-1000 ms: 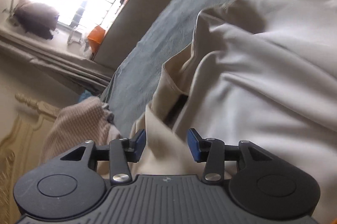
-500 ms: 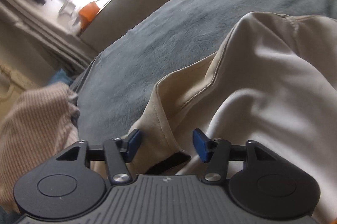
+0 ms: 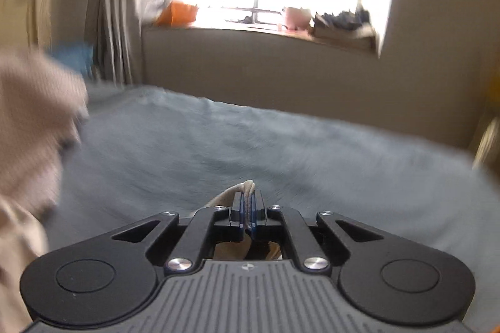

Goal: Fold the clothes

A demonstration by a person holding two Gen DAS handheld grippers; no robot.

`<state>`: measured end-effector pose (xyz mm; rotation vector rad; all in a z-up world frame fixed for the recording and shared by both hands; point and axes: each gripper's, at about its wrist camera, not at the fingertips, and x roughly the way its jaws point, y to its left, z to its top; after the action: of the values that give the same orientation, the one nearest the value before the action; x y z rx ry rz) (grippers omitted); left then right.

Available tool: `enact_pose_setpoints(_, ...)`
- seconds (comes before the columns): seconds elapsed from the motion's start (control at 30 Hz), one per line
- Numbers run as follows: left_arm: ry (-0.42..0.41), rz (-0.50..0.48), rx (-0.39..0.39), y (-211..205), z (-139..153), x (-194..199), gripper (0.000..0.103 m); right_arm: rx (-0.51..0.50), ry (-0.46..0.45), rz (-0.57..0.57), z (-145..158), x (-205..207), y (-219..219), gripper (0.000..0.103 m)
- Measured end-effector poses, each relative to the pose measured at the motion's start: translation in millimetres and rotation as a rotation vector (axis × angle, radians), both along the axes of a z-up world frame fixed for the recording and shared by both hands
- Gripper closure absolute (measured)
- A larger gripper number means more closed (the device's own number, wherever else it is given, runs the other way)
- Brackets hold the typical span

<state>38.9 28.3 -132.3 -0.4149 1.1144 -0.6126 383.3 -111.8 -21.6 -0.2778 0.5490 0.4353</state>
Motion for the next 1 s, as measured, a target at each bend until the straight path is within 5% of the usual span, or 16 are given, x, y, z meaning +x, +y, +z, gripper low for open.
enact_pose_setpoints(0.17,-0.001,-0.004,0.015,-5.7,0.0,-0.3,0.006,-0.172,-0.051,-0.015,-23.6,14.7,43.7,0.1)
enact_pose_setpoints(0.27,0.0,-0.006,0.023,-8.9,0.2,-0.6,0.006,-0.138,0.078,-0.103,-46.0,32.7,47.1,0.094)
enact_pose_setpoints(0.33,0.004,-0.001,0.021,-9.4,0.7,-1.0,0.006,-0.105,0.121,-0.18,-51.6,36.2,38.4,0.067)
enact_pose_setpoints(0.37,0.007,0.004,0.017,-8.6,0.8,-1.0,0.006,-0.088,0.141,-0.216,-52.7,37.5,33.0,0.062)
enact_pose_setpoints(0.5,0.02,0.023,0.002,-5.2,1.1,-1.0,0.006,0.07,0.188,-0.276,-31.7,28.4,-20.2,0.06)
enact_pose_setpoints(0.63,0.039,0.051,-0.02,-0.7,4.2,-4.0,0.006,0.334,0.27,-0.307,-1.2,1.0,-95.5,0.059)
enact_pose_setpoints(0.8,0.025,0.065,-0.022,-2.2,13.6,-13.2,0.006,0.654,0.427,-0.322,6.4,-77.8,-197.0,0.058)
enact_pose_setpoints(1.0,0.027,0.072,-0.011,-13.5,18.9,-24.8,0.007,0.839,0.546,-0.297,-10.2,-192.0,-264.9,0.058)
